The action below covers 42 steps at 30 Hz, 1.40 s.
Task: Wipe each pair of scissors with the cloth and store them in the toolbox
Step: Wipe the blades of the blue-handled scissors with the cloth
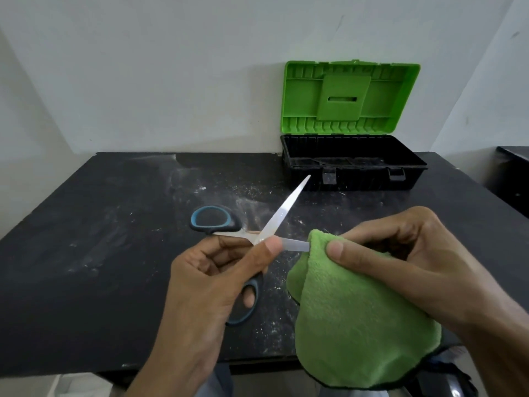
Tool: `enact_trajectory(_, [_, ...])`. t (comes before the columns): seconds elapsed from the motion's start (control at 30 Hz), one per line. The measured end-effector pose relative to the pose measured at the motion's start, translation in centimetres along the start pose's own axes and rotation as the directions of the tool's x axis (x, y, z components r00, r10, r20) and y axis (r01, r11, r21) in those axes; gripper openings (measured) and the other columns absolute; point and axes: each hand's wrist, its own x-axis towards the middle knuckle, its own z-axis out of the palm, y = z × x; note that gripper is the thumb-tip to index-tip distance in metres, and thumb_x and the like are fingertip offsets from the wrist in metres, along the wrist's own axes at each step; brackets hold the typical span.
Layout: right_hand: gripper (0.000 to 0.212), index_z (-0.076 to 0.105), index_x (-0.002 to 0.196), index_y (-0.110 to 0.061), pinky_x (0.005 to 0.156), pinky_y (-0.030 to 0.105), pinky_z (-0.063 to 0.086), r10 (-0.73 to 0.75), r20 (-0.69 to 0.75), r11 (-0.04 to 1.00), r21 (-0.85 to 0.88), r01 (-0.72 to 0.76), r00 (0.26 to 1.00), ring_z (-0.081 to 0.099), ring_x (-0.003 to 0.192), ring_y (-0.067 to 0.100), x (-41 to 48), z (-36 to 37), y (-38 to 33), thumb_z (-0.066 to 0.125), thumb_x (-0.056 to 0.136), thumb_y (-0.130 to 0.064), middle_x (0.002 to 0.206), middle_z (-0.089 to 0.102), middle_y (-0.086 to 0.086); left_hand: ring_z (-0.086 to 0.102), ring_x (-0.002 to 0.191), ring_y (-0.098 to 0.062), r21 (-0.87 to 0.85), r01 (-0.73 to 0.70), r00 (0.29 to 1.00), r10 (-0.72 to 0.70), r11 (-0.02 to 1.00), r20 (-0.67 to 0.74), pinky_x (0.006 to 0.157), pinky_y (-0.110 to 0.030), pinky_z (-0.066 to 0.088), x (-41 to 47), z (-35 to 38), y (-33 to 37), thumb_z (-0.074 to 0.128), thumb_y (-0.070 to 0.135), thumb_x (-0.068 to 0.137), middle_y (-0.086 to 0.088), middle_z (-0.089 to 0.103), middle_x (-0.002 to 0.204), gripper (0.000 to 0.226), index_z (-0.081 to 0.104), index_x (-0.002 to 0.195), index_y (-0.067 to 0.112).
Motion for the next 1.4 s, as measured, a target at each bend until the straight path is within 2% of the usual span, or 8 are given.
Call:
enact_trajectory(0.13, [0.013,0.087,0.079,-0.031,0.067,0.024,0.064,0.000,-0.025,1.000,0.001,0.000,1.000,0.080,0.072,0.009,-0.8,0.9,0.7,0.076,0.082,-0.036,0.079,0.083,-0.009,0.041,0.037,-0.008,-0.055,0.011,0.997,-0.015,0.998,-0.073,0.034,-0.014,0.035,-0.9,0.3,-1.2,0.082,0.022,0.059,-0.005,0.063,0.057,0.017,0.077,0.070,0.010])
enact_trajectory(0.4, [0.016,0.088,0.083,-0.019,0.075,0.038,0.067,0.073,0.039,0.981,0.179,-0.079,0.997,0.082,0.078,0.023,-0.9,1.2,1.9,0.074,0.083,-0.028,0.084,0.084,0.005,0.043,0.037,-0.008,-0.113,0.029,0.985,-0.048,0.993,-0.168,0.033,-0.013,0.036,-1.3,0.4,-1.1,0.081,0.028,0.059,-0.007,0.065,0.059,0.019,0.077,0.068,0.012])
enact_trajectory(0.53, [0.017,0.088,0.088,-0.015,0.071,0.029,0.065,0.030,0.043,0.980,0.195,-0.037,0.999,0.082,0.081,0.025,-0.7,0.5,2.2,0.071,0.088,-0.020,0.087,0.084,0.008,0.042,0.033,-0.007,-0.134,0.014,0.986,-0.036,0.991,-0.163,0.030,-0.013,0.034,-1.4,0.7,0.2,0.079,0.028,0.056,-0.007,0.064,0.057,0.017,0.075,0.063,0.013])
enact_trajectory(0.77, [0.015,0.087,0.098,-0.016,0.081,0.039,0.067,-0.045,0.049,0.976,0.214,0.034,0.998,0.082,0.092,0.027,-0.4,0.4,2.1,0.074,0.095,-0.024,0.097,0.084,0.008,0.040,0.027,-0.008,-0.126,-0.044,0.985,0.022,0.991,-0.173,0.030,-0.011,0.033,-1.8,1.2,1.7,0.078,0.031,0.050,-0.008,0.065,0.055,0.015,0.072,0.054,0.017])
enact_trajectory(1.03, [0.025,0.085,0.100,-0.011,0.078,0.034,0.065,-0.026,0.143,0.959,0.282,-0.015,0.989,0.081,0.092,0.032,0.0,-0.1,2.3,0.067,0.100,-0.029,0.100,0.083,0.014,0.037,0.025,-0.005,-0.203,0.102,0.986,-0.127,0.974,-0.112,0.029,-0.006,0.029,-0.9,0.2,1.5,0.077,0.033,0.045,-0.003,0.060,0.053,0.024,0.071,0.060,0.014])
enact_trajectory(1.2, [0.016,0.087,0.095,-0.015,0.078,0.039,0.067,-0.019,0.107,0.982,0.191,-0.002,0.994,0.082,0.089,0.027,0.1,0.3,1.9,0.072,0.095,-0.021,0.094,0.084,0.008,0.041,0.029,-0.005,-0.157,0.071,0.990,-0.088,0.985,-0.109,0.029,-0.009,0.033,-0.8,0.3,1.3,0.078,0.031,0.049,-0.004,0.061,0.053,0.020,0.071,0.057,0.015])
enact_trajectory(1.3, [0.017,0.088,0.090,-0.023,0.070,0.035,0.067,-0.049,0.087,0.997,0.057,0.044,0.995,0.082,0.080,0.018,0.3,1.0,1.3,0.071,0.089,-0.029,0.087,0.084,-0.001,0.045,0.034,-0.006,-0.089,0.018,0.997,-0.025,0.996,-0.075,0.029,-0.013,0.034,-0.7,0.7,1.1,0.079,0.029,0.055,-0.007,0.062,0.055,0.016,0.073,0.059,0.014])
enact_trajectory(1.4, [0.018,0.087,0.088,-0.025,0.068,0.037,0.066,-0.074,0.031,0.997,0.027,0.073,0.997,0.081,0.077,0.017,0.7,0.9,1.1,0.071,0.087,-0.033,0.084,0.084,-0.002,0.045,0.035,-0.007,-0.087,-0.006,0.996,-0.002,0.996,-0.092,0.030,-0.013,0.034,-0.2,0.5,1.2,0.079,0.028,0.057,-0.008,0.063,0.057,0.015,0.074,0.060,0.014])
